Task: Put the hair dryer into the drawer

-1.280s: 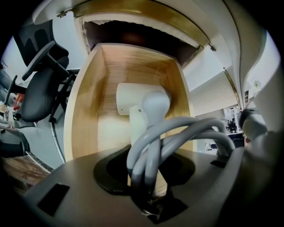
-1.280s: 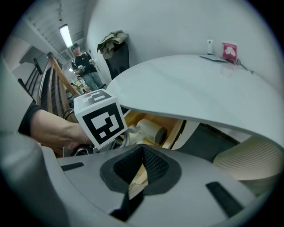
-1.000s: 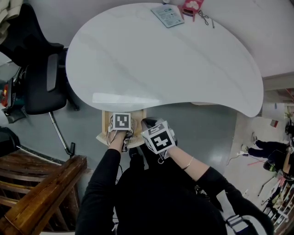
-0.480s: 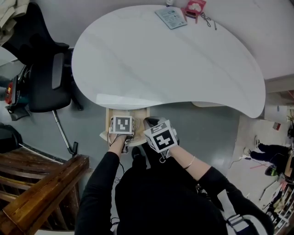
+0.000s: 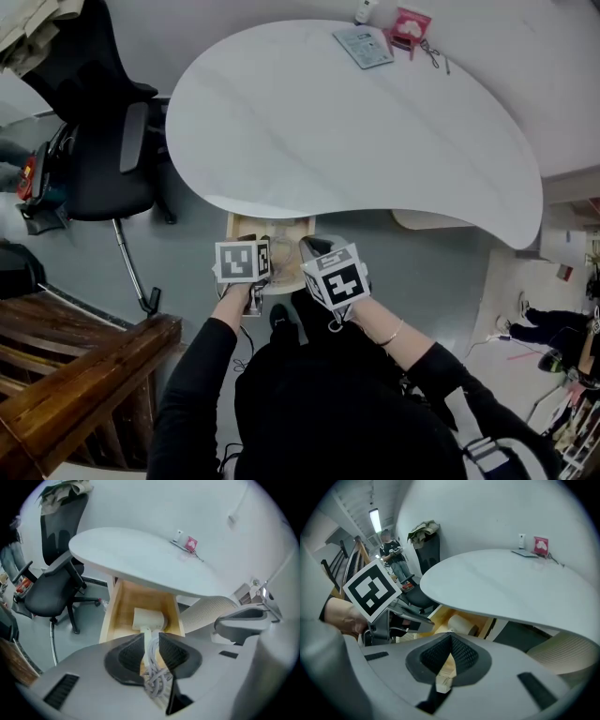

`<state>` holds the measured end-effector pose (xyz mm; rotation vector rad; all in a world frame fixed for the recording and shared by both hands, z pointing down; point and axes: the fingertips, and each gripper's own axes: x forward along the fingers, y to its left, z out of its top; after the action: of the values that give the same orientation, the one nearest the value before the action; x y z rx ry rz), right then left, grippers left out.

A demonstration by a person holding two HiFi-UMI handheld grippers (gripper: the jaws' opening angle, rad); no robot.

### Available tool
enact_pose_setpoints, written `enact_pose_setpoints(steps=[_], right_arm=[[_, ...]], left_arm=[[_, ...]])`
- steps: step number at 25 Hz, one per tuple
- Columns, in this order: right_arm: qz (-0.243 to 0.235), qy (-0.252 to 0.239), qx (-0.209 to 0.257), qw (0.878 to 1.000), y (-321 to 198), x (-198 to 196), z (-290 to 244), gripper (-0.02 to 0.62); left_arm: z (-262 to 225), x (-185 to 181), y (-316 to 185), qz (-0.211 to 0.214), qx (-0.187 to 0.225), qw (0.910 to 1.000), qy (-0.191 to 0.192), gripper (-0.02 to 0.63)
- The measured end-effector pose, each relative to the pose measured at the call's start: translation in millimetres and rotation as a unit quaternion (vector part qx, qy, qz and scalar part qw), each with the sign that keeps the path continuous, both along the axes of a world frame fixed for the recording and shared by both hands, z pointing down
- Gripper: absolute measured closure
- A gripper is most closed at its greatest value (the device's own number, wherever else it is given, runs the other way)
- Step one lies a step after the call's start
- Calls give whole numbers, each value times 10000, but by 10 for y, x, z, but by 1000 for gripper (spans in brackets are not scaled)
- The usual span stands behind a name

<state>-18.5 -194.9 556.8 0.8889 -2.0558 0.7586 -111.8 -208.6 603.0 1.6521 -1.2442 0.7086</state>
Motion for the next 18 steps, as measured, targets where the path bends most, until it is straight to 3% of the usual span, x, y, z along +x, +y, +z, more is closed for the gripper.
enact_pose_setpoints(steps=[6, 18], right_arm=[[93, -75, 154, 9998, 5, -12, -148, 591], [116, -350, 489, 9981, 105, -49, -409, 591]], left_arm=[[-295, -94, -12, -254, 545, 9979, 244, 592], [-893, -132, 111, -205, 1484, 9850, 856, 598]])
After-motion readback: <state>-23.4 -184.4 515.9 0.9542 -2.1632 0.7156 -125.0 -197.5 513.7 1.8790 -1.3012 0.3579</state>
